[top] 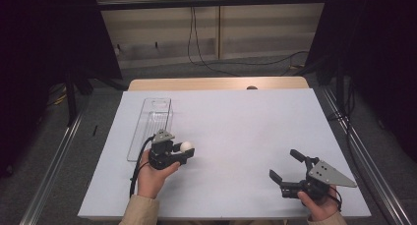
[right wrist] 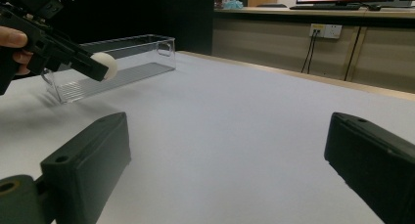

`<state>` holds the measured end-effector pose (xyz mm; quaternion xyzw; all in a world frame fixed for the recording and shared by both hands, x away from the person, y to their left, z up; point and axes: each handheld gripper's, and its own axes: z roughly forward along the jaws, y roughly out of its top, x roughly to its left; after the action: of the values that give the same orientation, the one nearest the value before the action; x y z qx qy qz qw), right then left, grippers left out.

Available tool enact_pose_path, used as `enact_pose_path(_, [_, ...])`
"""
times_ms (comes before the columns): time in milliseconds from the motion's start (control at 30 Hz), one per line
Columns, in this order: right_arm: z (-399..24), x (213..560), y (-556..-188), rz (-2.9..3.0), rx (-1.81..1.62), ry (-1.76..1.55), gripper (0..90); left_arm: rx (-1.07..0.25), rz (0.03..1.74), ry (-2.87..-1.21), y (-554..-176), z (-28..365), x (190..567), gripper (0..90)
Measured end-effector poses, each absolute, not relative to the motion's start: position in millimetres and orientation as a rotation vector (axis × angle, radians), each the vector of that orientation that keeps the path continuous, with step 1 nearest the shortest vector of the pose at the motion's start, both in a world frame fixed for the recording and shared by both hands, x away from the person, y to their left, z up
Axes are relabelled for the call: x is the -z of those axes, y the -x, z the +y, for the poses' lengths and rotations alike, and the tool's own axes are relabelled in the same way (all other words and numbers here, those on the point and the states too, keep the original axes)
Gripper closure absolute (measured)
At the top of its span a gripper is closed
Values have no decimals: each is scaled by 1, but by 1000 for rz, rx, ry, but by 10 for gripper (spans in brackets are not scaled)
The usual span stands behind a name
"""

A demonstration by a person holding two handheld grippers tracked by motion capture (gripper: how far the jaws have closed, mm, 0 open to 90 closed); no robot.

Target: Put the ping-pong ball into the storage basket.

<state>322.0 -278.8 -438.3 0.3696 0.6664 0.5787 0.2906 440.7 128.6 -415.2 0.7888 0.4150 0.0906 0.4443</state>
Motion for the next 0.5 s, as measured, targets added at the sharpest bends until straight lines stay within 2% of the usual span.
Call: enact_pose_path(500, [-279, 438, -322, 1777, -1543, -985, 27, -230, 1043, -1938, -441, 134, 411, 512])
